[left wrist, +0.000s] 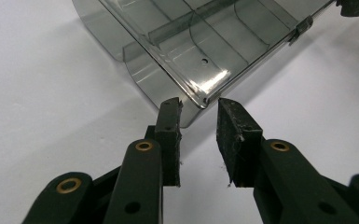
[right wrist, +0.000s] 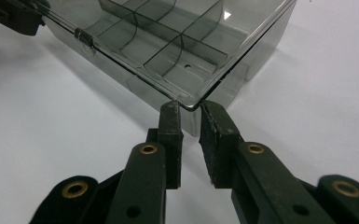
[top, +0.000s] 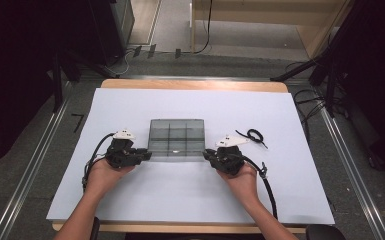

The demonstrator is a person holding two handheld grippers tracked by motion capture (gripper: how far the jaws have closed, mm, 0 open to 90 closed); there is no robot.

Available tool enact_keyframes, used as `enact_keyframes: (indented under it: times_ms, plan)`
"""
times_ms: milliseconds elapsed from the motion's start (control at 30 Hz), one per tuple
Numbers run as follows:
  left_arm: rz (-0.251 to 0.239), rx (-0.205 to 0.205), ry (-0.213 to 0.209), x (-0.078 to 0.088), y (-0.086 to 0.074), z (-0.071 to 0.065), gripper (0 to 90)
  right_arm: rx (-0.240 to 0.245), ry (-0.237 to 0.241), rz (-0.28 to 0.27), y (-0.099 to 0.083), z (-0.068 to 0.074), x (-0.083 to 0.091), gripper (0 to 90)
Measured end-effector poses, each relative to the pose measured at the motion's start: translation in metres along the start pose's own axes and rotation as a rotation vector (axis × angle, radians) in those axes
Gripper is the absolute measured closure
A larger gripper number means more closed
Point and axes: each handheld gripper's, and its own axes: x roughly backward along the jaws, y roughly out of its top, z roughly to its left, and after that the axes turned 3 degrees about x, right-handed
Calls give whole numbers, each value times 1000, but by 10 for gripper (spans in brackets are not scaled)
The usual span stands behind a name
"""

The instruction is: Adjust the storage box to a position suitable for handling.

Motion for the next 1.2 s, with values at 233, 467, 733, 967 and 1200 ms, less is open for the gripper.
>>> enact_keyframes:
  times_ms: [233, 467, 733, 967, 1200]
  plan:
    - [1, -1, 8, 0, 1, -1, 719, -1, 2, 0, 1, 0, 1, 799]
    - [-4, -1, 13, 1, 2, -1, 719, -4, 0, 0, 1, 1, 1, 799]
    - [-12, 1, 12, 3, 3, -1, 723, -2, 1, -2, 2, 1, 1, 799]
    - [-25, 3, 19, 4, 4, -2, 724, -7, 2, -10, 2, 1, 1, 798]
    - [-37, -4, 20, 6, 6, -4, 722, -6, 2, -19, 5, 2, 2, 795]
